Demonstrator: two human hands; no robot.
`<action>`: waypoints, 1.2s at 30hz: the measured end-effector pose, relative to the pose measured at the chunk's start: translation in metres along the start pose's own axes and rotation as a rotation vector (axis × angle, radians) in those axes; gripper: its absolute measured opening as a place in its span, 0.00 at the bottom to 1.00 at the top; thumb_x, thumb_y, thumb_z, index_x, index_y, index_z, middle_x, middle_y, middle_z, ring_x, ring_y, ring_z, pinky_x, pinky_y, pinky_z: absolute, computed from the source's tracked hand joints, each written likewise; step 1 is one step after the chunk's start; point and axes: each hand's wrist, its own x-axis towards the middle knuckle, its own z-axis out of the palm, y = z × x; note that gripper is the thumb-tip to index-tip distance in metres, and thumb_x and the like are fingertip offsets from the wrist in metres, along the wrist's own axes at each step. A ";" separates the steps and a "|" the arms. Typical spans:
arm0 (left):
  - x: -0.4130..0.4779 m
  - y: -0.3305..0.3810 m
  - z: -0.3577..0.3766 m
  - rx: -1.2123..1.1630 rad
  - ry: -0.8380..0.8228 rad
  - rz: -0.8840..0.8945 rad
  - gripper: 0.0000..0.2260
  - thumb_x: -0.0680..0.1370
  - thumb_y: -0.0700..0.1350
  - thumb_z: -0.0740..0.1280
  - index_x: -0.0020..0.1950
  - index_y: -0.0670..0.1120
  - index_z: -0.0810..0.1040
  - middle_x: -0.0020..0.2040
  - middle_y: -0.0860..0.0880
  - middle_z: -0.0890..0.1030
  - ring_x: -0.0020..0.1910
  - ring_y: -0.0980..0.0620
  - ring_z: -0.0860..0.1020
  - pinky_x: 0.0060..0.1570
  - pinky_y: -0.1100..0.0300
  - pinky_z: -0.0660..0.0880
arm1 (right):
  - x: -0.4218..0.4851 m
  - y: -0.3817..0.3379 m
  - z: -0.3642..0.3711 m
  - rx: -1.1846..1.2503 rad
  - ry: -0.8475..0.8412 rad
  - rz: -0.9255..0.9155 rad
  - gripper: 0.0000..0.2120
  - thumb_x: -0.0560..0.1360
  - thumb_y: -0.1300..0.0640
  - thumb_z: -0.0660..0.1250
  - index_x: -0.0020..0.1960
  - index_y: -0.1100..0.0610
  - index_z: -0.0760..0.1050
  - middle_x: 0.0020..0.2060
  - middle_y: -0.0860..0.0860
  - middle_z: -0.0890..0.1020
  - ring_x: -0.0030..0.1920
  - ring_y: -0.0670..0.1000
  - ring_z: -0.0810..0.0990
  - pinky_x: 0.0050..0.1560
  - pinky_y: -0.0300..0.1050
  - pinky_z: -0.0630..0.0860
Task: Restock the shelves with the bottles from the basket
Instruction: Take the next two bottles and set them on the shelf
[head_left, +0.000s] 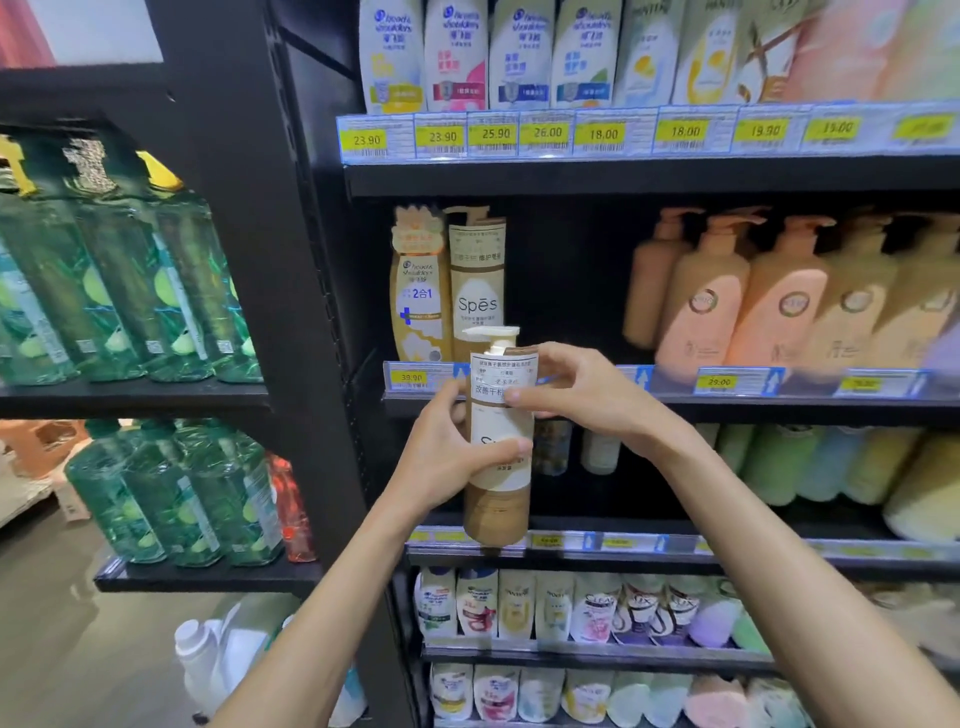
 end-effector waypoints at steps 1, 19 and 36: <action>0.001 0.000 0.004 0.004 -0.009 -0.004 0.34 0.59 0.56 0.83 0.62 0.59 0.74 0.54 0.57 0.86 0.53 0.56 0.85 0.52 0.55 0.81 | -0.002 0.001 -0.002 -0.010 0.005 0.000 0.20 0.71 0.54 0.78 0.60 0.51 0.79 0.53 0.49 0.85 0.55 0.50 0.84 0.57 0.54 0.81; 0.028 0.020 0.033 0.029 -0.093 0.105 0.28 0.66 0.58 0.80 0.62 0.58 0.74 0.55 0.58 0.84 0.54 0.59 0.83 0.52 0.61 0.81 | -0.010 0.005 -0.030 0.083 0.218 -0.094 0.15 0.65 0.52 0.82 0.51 0.49 0.85 0.48 0.47 0.87 0.50 0.48 0.86 0.48 0.48 0.84; 0.057 -0.055 -0.003 1.089 0.372 0.617 0.26 0.78 0.59 0.70 0.71 0.48 0.75 0.60 0.45 0.75 0.63 0.43 0.73 0.77 0.42 0.60 | 0.005 -0.004 -0.063 0.625 0.925 -0.148 0.10 0.69 0.60 0.79 0.49 0.57 0.82 0.49 0.56 0.87 0.53 0.57 0.85 0.48 0.47 0.83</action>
